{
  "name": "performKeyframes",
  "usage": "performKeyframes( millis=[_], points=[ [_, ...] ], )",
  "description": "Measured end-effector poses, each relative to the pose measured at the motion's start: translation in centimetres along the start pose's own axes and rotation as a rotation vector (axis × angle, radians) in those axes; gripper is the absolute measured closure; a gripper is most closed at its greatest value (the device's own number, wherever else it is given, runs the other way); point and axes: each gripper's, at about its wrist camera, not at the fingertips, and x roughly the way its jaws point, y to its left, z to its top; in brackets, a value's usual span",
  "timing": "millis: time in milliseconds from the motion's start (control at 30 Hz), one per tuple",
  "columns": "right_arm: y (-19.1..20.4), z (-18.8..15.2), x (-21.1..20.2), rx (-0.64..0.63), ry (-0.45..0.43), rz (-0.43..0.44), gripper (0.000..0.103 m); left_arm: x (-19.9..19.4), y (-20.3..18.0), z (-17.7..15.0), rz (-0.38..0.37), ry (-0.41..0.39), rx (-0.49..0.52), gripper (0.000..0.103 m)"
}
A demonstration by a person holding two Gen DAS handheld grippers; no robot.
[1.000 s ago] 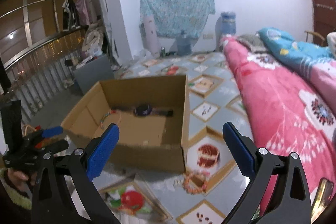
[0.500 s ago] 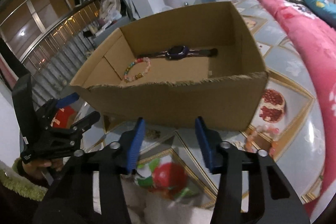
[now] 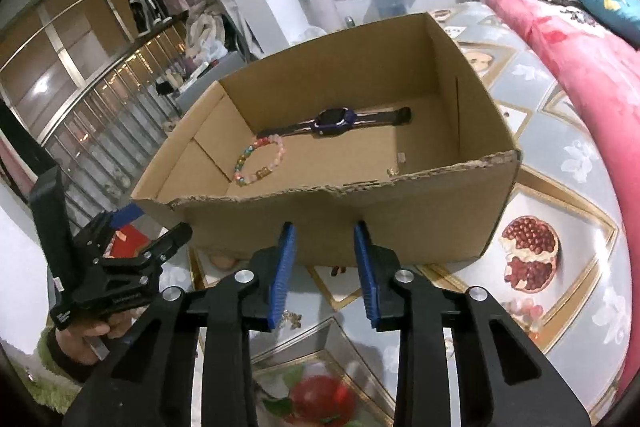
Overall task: Organize jewelry
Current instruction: 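Move both tools toward the orange bracelet and remaining charms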
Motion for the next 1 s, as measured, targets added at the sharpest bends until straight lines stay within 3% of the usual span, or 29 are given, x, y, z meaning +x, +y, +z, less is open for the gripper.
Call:
performKeyframes(
  millis=[133,300,467,800,1000],
  points=[
    [0.0,-1.9,-2.0,-0.062,0.014,0.011,0.074,-0.5,0.1,-0.4,-0.013,-0.001,-0.003,0.006],
    [0.1,-6.1,-2.9,-0.115,0.119,-0.028,0.074,-1.7,-0.5,-2.1,-0.135,0.028,-0.007,0.01],
    [-0.7,-8.5,-2.6,-0.035,0.161,-0.037,0.076,-2.3,-3.1,-3.3,-0.241,0.035,0.046,0.017],
    [1.0,-8.2,-0.9,-0.044,0.156,0.016,0.079,-0.4,-8.2,-3.5,-0.335,0.087,0.218,0.059],
    [1.3,-7.7,-0.1,-0.038,0.165,0.035,0.079,1.0,-9.3,-3.8,-0.365,0.136,0.267,0.083]
  ],
)
